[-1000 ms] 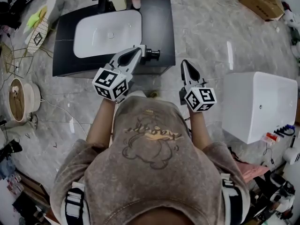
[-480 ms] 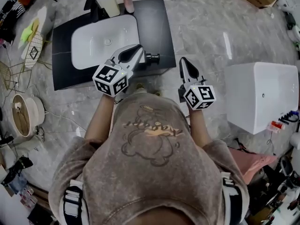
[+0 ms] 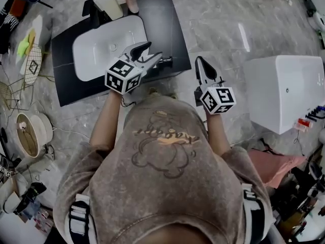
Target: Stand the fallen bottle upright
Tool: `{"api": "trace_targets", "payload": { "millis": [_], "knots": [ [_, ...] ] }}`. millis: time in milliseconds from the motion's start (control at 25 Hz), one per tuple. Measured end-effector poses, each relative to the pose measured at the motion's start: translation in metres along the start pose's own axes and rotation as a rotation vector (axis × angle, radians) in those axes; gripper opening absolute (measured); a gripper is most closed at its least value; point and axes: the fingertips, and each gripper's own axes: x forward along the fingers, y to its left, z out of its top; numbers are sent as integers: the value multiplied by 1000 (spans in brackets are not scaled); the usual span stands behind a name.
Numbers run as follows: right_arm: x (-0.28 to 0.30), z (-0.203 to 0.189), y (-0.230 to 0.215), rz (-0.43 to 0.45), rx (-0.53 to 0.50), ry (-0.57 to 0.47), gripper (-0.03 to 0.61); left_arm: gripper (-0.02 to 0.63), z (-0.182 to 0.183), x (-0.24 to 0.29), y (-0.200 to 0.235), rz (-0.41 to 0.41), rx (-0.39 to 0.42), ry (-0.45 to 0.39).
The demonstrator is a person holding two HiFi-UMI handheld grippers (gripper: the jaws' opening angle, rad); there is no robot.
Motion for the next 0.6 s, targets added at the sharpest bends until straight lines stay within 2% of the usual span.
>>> {"api": "trace_targets", "payload": {
  "millis": [280,600],
  "knots": [
    [-10,-2,-16,-46,13,4,-3,304,-30,39,-16,-151,107,201],
    [-17,-3,-34,-101,34,2,-3,304,-73,77,-19,-237,239,412]
  ]
}}
